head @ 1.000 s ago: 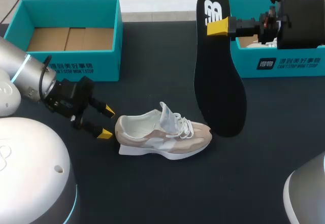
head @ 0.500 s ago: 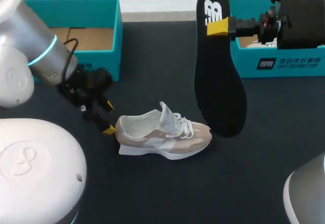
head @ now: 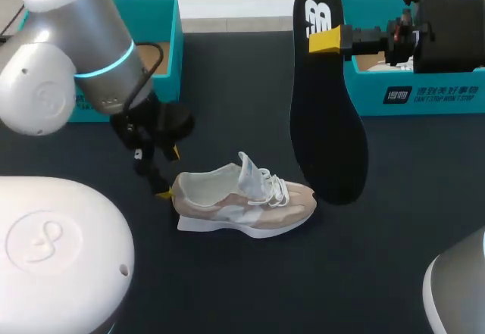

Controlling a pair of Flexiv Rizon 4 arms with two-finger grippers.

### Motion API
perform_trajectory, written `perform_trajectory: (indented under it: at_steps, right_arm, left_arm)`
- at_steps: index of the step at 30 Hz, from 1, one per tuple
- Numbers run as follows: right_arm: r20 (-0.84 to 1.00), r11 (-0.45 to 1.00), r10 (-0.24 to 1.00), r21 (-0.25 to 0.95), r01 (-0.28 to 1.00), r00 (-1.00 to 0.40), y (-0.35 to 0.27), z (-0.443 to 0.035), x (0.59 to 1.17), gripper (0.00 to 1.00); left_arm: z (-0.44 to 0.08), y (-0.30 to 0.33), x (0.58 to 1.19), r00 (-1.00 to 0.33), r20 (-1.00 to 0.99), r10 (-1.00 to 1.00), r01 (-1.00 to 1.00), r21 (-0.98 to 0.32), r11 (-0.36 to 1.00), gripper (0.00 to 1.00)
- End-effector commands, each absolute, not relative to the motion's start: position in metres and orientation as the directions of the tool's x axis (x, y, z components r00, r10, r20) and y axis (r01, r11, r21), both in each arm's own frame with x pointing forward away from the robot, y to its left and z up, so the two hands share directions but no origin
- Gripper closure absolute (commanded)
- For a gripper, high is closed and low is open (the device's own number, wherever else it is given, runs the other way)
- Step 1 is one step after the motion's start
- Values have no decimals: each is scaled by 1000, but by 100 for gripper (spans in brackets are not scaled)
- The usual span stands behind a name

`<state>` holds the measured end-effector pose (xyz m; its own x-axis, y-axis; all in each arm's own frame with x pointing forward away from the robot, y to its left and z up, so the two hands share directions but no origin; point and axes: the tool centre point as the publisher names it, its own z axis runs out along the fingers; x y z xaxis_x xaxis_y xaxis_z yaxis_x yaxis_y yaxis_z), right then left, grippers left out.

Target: Take the shoe out of the shoebox, open the shoe tongue, remove and reinsert the insole, then place the shoe into the shoebox

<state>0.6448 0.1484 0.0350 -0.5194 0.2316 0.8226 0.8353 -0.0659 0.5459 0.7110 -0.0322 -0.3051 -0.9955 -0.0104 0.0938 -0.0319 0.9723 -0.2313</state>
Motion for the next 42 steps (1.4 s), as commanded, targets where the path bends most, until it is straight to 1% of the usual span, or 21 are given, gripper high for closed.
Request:
perform_trajectory:
  at_steps: [1,5,9,10,24,29,30,36,42]
  right_arm:
    - [823,-66,233,544,836,-517,152,35,647,100]
    - [823,-66,233,544,836,-517,152,35,647,100]
    - [823,-66,233,544,836,-517,152,35,647,100]
    - [823,-66,233,544,836,-517,152,35,647,100]
    - [823,-66,233,544,836,-517,152,35,647,100]
    - [823,-66,233,544,836,-517,152,35,647,100]
    - [823,-66,233,544,836,-517,152,35,647,100]
    - [823,-66,233,544,836,-517,152,35,647,100]
    - [823,-66,233,544,836,-517,152,35,647,100]
  left_arm:
    - [-295,-35,707,-998,62,-10,-19,-134,991,0]
    - [-293,-38,707,-999,32,-13,-15,-74,997,0]
    - [-294,-38,707,-999,34,3,1,-67,998,0]
    - [-295,-38,708,-999,34,-24,-26,-56,998,0]
    - [-295,-38,708,-999,34,-24,-26,-56,998,0]
    - [-295,-46,728,-1000,8,-21,-22,-47,999,0]
    - [-295,-50,733,-1000,2,-5,-6,-28,1000,0]
    - [-302,-64,758,-998,-38,41,44,-67,997,0]
    - [-309,-80,769,-997,-45,59,62,-78,995,0]
